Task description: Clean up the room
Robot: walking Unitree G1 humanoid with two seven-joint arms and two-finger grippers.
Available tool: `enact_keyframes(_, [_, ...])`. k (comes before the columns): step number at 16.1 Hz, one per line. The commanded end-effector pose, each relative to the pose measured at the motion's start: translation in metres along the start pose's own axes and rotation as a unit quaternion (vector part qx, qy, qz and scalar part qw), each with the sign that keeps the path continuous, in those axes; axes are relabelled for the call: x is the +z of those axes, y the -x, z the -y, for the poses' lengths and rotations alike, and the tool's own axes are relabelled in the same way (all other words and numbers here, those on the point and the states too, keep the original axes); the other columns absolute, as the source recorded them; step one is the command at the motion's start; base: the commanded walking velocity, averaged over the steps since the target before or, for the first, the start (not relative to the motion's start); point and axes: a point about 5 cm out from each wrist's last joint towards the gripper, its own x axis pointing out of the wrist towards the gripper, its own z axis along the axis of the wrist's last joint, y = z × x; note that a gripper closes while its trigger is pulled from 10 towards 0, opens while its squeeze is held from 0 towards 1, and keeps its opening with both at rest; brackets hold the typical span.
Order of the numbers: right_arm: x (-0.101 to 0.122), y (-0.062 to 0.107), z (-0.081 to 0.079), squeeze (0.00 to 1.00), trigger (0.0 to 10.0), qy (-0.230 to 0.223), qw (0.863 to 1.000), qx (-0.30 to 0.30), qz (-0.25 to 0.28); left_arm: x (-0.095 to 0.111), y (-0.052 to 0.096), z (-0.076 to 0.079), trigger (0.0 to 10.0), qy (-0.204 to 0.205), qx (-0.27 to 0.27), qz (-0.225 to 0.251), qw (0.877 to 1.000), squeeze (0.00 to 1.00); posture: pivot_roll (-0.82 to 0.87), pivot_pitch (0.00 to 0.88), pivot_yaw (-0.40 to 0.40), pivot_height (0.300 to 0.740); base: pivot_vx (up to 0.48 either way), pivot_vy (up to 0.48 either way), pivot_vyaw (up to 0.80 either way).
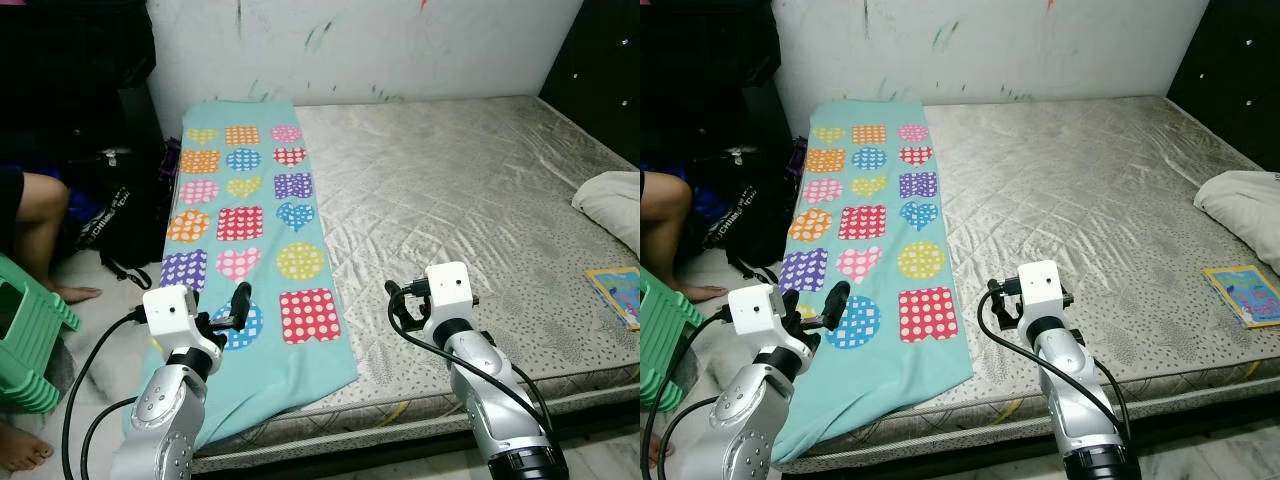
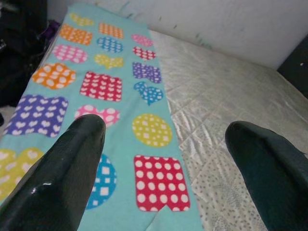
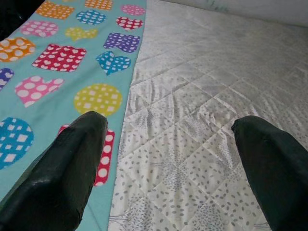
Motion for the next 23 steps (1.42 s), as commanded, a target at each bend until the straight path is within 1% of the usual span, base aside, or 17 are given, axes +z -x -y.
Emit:
enact_keyframes(1, [0.000, -0.003, 0.003, 0.00, 10.0, -0.004, 1.000, -0.004, -0.007, 0.003, -0.005, -0.002, 10.0, 0.000, 0.006, 0.007, 1.000, 0.00, -0.11, 0.000, -0.016, 0.740, 0.000, 0.000, 0.00])
enact_keyframes(2, [0.003, -0.005, 0.002, 0.00, 10.0, 0.002, 1.000, -0.003, -0.002, 0.005, -0.007, -0.002, 10.0, 0.003, 0.006, 0.010, 1.000, 0.00, -0.11, 0.000, -0.010, 0.740, 0.000, 0.000, 0.00])
enact_keyframes(4, [0.005, -0.006, 0.005, 0.00, 10.0, -0.003, 1.000, -0.009, 0.001, 0.007, -0.011, 0.002, 10.0, 0.007, 0.002, 0.010, 1.000, 0.00, -0.11, 0.000, 0.001, 0.740, 0.000, 0.000, 0.00])
enact_keyframes(6, [0.003, -0.003, 0.010, 0.00, 10.0, -0.010, 1.000, -0.024, 0.002, 0.004, -0.011, 0.005, 10.0, 0.007, -0.003, 0.002, 1.000, 0.00, -0.11, 0.000, 0.012, 0.740, 0.000, 0.000, 0.00])
enact_keyframes(9, [0.001, -0.003, 0.004, 0.00, 10.0, -0.012, 1.000, -0.018, -0.004, 0.002, -0.012, 0.003, 10.0, -0.002, -0.006, -0.004, 1.000, 0.00, -0.11, 0.000, 0.011, 0.740, 0.000, 0.424, -0.31])
enact_keyframes(11, [0.002, -0.005, 0.000, 0.00, 10.0, -0.009, 1.000, -0.004, -0.004, 0.005, -0.015, 0.004, 10.0, -0.004, -0.006, 0.007, 1.000, 0.00, -0.11, 0.000, -0.001, 0.740, 0.000, 0.480, -0.27])
enact_keyframes(15, [0.004, -0.005, 0.006, 0.00, 10.0, -0.010, 1.000, -0.012, 0.000, 0.001, -0.011, 0.006, 10.0, -0.010, -0.013, 0.001, 1.000, 0.00, -0.11, 0.000, 0.003, 0.740, 0.000, 0.480, 0.00])
enact_keyframes(17, [0.003, -0.003, 0.003, 0.00, 10.0, -0.010, 1.000, -0.008, 0.001, 0.003, -0.011, 0.006, 10.0, -0.011, -0.015, 0.009, 1.000, 0.00, -0.11, 0.000, 0.000, 0.740, 0.000, 0.000, 0.00])
enact_keyframes(21, [0.006, -0.001, -0.001, 0.00, 10.0, -0.014, 1.000, 0.006, 0.012, 0.005, -0.011, 0.006, 10.0, -0.011, -0.019, 0.016, 1.000, 0.00, -0.12, 0.000, 0.000, 0.740, 0.000, 0.000, 0.00])
enact_keyframes(23, [0.007, 0.000, -0.003, 0.00, 10.0, -0.017, 1.000, 0.015, 0.016, 0.006, -0.011, 0.002, 10.0, -0.017, -0.003, 0.024, 1.000, 0.00, -0.11, 0.000, -0.002, 0.740, 0.000, 0.000, 0.00])
